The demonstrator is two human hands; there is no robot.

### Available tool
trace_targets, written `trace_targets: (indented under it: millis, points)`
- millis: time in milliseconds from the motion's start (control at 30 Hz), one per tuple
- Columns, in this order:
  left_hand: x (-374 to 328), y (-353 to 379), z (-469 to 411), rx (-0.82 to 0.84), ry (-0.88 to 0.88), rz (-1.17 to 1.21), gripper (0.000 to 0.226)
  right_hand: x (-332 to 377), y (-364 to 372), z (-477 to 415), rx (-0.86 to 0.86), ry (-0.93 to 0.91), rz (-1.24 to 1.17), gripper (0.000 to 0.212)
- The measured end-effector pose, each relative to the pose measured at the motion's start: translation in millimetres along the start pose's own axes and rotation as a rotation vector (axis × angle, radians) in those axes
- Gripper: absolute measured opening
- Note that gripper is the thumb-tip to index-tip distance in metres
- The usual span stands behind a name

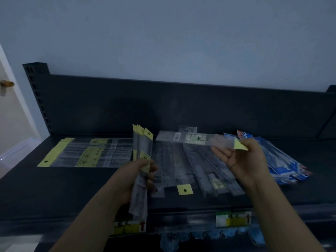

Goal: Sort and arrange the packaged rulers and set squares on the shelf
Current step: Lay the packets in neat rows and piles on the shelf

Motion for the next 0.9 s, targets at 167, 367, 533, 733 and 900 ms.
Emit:
trace_targets:
  millis: [167, 367, 533, 733, 900]
  points:
    - [-6, 5, 2, 0.04, -0.061, 0.07, 0.038, 14, -9, 7, -0.052, 0.037, 0.118, 0.042]
    - [17, 47, 39, 0.31, -0.241, -0.051, 0.045, -14, 14, 14, 0.069, 0.17, 0.197, 0.047]
    - [27, 66, 60, 0.391, -0.22, -0.132, 0.036, -57, 32, 9, 0.075, 0.233, 0.27, 0.034]
    - [6, 21, 43, 0.105, -0.042, -0.159, 0.024, -60, 5, 32, -0.025, 0.084, 1.351, 0.031]
    - [9, 5, 35, 0.042, -0.024, -0.191, 0.022, -76, 11, 50, -0.164, 0.068, 1.831, 0.048]
Point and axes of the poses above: each hand's wrist, its own z-axis away from the middle knuckle, its own y-axis out of the palm, x = y × z, the point moved 9 cm from there along -z, towards the middle knuckle, and after that the axes turned 2 degrees about y, right-handed, at the moved point
